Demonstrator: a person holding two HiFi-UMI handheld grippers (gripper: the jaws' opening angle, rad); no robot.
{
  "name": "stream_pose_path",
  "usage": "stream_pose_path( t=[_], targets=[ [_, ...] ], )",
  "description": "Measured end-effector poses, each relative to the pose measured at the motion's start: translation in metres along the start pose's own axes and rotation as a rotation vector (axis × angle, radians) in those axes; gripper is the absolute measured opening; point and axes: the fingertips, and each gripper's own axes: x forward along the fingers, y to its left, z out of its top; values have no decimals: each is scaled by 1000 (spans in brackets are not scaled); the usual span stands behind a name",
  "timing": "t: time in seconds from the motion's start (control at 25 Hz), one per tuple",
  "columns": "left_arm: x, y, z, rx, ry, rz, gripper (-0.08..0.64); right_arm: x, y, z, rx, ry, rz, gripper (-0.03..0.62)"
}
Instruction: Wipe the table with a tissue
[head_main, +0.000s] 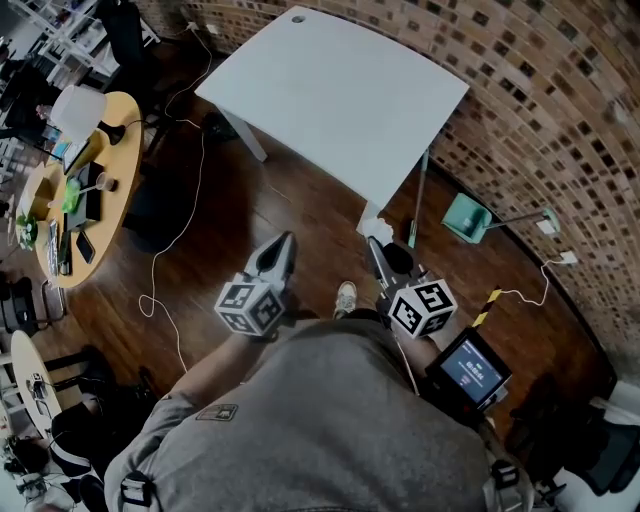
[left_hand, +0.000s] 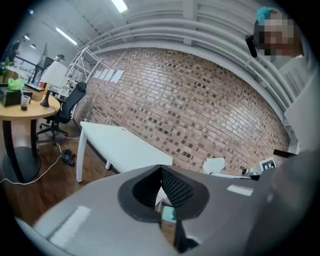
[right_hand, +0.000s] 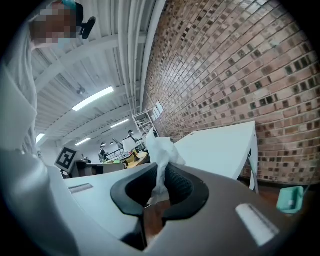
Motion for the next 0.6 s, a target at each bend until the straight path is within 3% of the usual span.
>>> stream_pose_path(
  t=[0.24, 0.6],
  targets=[
    [43, 5, 13, 13, 10, -2, 2, 18, -35, 14, 17, -2, -28, 52],
    [113, 25, 38, 39, 71, -101, 2, 59, -62, 25, 45, -10, -129, 52]
  ],
)
